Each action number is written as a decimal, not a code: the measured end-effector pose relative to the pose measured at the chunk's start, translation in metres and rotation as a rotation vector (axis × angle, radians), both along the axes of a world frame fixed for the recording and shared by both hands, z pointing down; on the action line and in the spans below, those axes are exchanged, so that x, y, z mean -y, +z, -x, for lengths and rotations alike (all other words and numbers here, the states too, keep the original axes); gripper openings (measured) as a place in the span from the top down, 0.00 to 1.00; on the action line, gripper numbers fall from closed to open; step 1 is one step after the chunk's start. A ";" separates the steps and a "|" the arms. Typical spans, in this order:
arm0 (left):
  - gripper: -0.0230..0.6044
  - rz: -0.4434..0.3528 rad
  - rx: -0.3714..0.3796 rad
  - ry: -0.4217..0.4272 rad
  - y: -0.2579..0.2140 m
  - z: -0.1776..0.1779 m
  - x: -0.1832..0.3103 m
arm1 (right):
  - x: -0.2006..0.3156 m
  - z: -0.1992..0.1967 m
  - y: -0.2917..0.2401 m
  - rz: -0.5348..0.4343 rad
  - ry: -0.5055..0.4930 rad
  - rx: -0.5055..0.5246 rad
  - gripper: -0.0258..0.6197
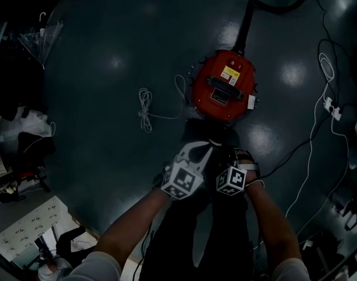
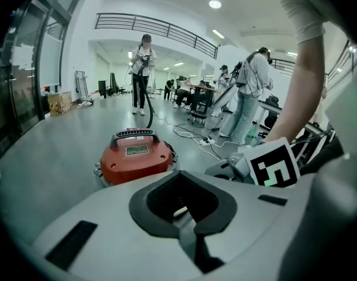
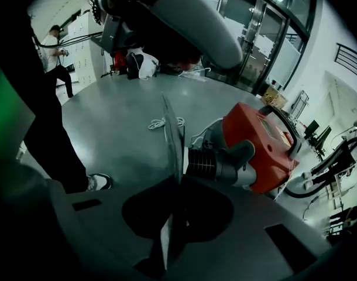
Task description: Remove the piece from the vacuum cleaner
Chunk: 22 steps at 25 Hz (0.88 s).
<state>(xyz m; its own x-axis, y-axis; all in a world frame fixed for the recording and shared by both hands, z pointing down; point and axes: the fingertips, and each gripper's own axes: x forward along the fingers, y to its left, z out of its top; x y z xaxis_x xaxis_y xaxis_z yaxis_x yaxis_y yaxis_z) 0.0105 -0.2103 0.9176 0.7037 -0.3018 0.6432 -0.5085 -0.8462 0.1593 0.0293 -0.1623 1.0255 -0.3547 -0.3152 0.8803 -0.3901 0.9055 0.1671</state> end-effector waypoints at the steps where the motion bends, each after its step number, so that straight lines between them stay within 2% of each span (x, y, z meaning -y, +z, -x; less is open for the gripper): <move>1: 0.95 0.000 0.000 -0.005 -0.003 0.001 0.000 | 0.000 0.001 0.000 -0.001 -0.002 -0.006 0.90; 5: 0.96 -0.001 0.008 -0.025 -0.016 0.010 -0.004 | -0.003 0.005 -0.001 0.027 -0.033 -0.008 0.90; 9: 0.96 0.000 0.006 -0.059 -0.023 0.019 -0.012 | -0.037 0.019 0.006 0.083 -0.200 -0.027 0.91; 12: 0.96 -0.003 0.008 -0.067 -0.032 0.024 -0.019 | -0.046 0.020 0.000 0.095 -0.132 -0.010 0.91; 16: 0.96 -0.013 -0.003 -0.089 -0.060 0.032 -0.027 | -0.049 0.027 -0.035 0.116 -0.101 0.035 0.91; 19: 0.96 -0.014 -0.014 -0.105 -0.092 0.038 -0.037 | -0.051 0.029 -0.079 0.121 -0.053 0.065 0.91; 22: 0.96 -0.030 -0.039 -0.131 -0.149 0.046 -0.051 | -0.060 0.030 -0.143 0.108 -0.005 0.090 0.91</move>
<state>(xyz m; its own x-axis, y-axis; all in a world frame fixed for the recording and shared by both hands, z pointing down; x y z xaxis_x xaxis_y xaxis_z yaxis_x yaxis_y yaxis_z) -0.0356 -0.1589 0.7688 0.6810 -0.4119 0.6055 -0.6092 -0.7775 0.1562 -0.0010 -0.1026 0.8823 -0.4355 -0.2185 0.8733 -0.3944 0.9183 0.0331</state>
